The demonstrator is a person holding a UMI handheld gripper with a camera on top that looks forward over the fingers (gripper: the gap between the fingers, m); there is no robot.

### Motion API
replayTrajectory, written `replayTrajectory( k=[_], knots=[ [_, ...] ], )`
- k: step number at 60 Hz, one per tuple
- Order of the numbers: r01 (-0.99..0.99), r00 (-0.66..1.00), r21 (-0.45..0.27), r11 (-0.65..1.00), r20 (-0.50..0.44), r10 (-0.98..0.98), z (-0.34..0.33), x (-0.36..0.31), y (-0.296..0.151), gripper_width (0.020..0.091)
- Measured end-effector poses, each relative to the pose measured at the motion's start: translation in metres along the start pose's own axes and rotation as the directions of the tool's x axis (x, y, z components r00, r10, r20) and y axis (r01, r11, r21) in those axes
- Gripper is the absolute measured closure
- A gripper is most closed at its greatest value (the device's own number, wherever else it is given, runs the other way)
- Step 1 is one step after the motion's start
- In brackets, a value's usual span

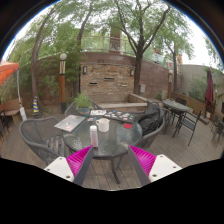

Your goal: Pour water

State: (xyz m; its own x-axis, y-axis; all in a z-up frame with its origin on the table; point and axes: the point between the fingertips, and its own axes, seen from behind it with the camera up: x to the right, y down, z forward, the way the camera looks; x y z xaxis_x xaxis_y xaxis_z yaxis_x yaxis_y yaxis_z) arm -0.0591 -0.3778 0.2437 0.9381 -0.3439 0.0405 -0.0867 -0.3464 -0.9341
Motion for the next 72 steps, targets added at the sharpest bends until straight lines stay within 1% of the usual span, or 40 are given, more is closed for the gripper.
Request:
replayTrajectory(
  k=[3, 6, 12, 20, 22, 24, 27, 33, 34, 38, 41, 42, 43, 44, 45, 47, 52, 54, 56, 58, 59, 60, 64, 65, 66, 67, 70, 72],
  knots=[
    [-0.009, 1.0, 0.001, 1.0, 0.0, 0.009, 0.007, -0.008, 0.006, 0.0295],
    [-0.026, 1.0, 0.007, 1.0, 0.007, 0.026, 0.018, -0.03, 0.005, 0.0295],
    [-0.034, 0.999, 0.028, 0.999, 0.019, 0.033, 0.057, -0.057, 0.023, 0.0293],
    [-0.038, 0.998, 0.089, 0.995, 0.048, 0.034, 0.132, -0.115, 0.036, 0.0289],
    [-0.032, 0.998, 0.097, 0.995, 0.053, 0.027, 0.155, -0.135, 0.039, 0.0291],
    [-0.025, 0.998, 0.093, 0.995, 0.055, 0.02, 0.172, -0.165, 0.029, 0.0291],
    [-0.007, 0.998, 0.097, 0.995, 0.065, 0.001, 0.204, -0.185, 0.029, 0.0291],
    [0.003, 0.999, 0.123, 0.992, 0.045, -0.009, 0.272, -0.184, 0.032, 0.0297],
    [-0.001, 0.999, 0.129, 0.992, 0.041, -0.005, 0.285, -0.194, 0.033, 0.0296],
    [-0.042, 0.999, 0.125, 0.991, 0.038, 0.037, 0.325, -0.179, 0.035, 0.0297],
    [-0.059, 0.997, 0.14, 0.988, 0.052, 0.052, 0.349, -0.183, 0.031, 0.0304],
    [-0.056, 0.997, 0.142, 0.988, 0.058, 0.049, 0.358, -0.184, 0.031, 0.0312],
    [-0.049, 0.997, 0.142, 0.989, 0.061, 0.041, 0.365, -0.185, 0.031, 0.0344],
    [-0.04, 0.998, 0.144, 0.989, 0.063, 0.031, 0.371, -0.186, 0.029, 0.0398],
    [-0.028, 0.998, 0.148, 0.989, 0.066, 0.018, 0.377, -0.187, 0.029, 0.0486],
    [-0.004, 0.997, 0.148, 0.989, 0.077, -0.007, 0.387, -0.191, 0.031, 0.0714],
    [0.011, 0.997, 0.153, 0.988, 0.078, -0.023, 0.392, -0.191, 0.031, 0.0749],
    [0.023, 0.994, 0.153, 0.988, 0.103, -0.039, 0.393, -0.198, 0.03, 0.075],
    [0.045, 0.99, 0.151, 0.987, 0.124, -0.064, 0.391, -0.202, 0.029, 0.0783],
    [0.059, 0.987, 0.126, 0.99, 0.138, -0.076, 0.391, -0.201, 0.032, 0.0784],
    [0.054, 0.987, 0.11, 0.993, 0.146, -0.07, 0.391, -0.201, 0.032, 0.0809],
    [0.043, 0.986, 0.093, 0.995, 0.157, -0.057, 0.393, -0.206, 0.034, 0.0811],
    [0.003, 0.97, 0.017, 1.0, 0.245, -0.007, 0.397, -0.219, 0.03, 0.081],
    [0.002, 0.965, 0.009, 1.0, 0.264, -0.005, 0.397, -0.223, 0.025, 0.081],
    [0.001, 0.964, 0.009, 1.0, 0.266, -0.004, 0.398, -0.234, 0.022, 0.081],
    [-0.003, 0.959, 0.015, 1.0, 0.285, -0.001, 0.396, -0.231, 0.013, 0.081],
    [-0.045, 0.943, 0.041, 0.998, 0.331, 0.029, 0.397, -0.245, -0.019, 0.081],
    [-0.107, 0.928, 0.035, 0.994, 0.363, 0.087, 0.398, -0.26, -0.043, 0.0809]
  ],
)
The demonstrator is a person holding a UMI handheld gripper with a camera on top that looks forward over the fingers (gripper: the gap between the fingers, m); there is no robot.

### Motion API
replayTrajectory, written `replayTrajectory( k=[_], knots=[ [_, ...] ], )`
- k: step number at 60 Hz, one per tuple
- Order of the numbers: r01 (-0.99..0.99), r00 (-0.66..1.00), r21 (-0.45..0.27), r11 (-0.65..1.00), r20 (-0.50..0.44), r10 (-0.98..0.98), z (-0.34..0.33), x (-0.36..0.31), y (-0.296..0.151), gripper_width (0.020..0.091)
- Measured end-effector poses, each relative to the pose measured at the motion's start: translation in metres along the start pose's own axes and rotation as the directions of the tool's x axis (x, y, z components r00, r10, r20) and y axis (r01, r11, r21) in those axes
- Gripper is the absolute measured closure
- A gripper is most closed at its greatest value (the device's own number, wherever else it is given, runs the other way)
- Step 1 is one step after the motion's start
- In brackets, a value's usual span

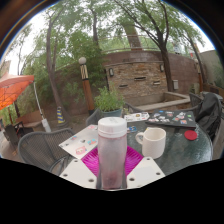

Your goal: Pour water

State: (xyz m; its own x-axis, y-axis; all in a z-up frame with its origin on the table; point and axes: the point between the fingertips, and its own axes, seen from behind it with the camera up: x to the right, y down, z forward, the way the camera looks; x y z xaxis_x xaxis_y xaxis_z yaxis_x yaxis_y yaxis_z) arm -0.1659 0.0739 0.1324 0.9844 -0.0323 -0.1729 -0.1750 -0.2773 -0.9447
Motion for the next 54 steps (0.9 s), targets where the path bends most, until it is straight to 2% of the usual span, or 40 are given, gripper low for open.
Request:
replayTrajectory(
  k=[6, 11, 15, 18, 22, 25, 26, 30, 39, 43, 49, 54],
  knots=[
    [-0.314, 0.942, 0.023, 0.949, 0.132, 0.308, 0.037, -0.015, -0.055, 0.081],
    [-0.641, 0.751, -0.02, 0.767, 0.191, 0.632, 0.065, -0.008, -0.088, 0.0811],
    [-0.87, 0.453, -0.099, 0.484, 0.228, 0.862, 0.083, 0.003, -0.101, 0.0812],
    [-0.959, 0.162, -0.19, 0.212, 0.246, 0.956, 0.095, 0.011, -0.108, 0.0814],
    [-0.947, -0.202, -0.294, -0.131, 0.226, 0.953, 0.104, 0.022, -0.107, 0.0811],
    [-0.906, -0.351, -0.321, -0.277, 0.202, 0.914, 0.106, 0.031, -0.1, 0.0813],
    [-0.896, -0.388, -0.305, -0.322, 0.186, 0.903, 0.117, 0.031, -0.103, 0.0813],
    [-0.841, -0.505, -0.315, -0.44, 0.168, 0.847, 0.12, 0.037, -0.1, 0.0812],
    [-0.741, -0.662, -0.329, -0.585, 0.213, 0.718, 0.117, 0.052, -0.112, 0.0813],
    [-0.721, -0.684, -0.345, -0.601, 0.221, 0.695, 0.109, 0.052, -0.113, 0.0813],
    [-0.701, -0.707, -0.329, -0.632, 0.214, 0.674, 0.118, 0.059, -0.11, 0.0811],
    [-0.761, -0.631, -0.36, -0.54, 0.213, 0.746, 0.117, 0.048, -0.106, 0.0813]
  ],
)
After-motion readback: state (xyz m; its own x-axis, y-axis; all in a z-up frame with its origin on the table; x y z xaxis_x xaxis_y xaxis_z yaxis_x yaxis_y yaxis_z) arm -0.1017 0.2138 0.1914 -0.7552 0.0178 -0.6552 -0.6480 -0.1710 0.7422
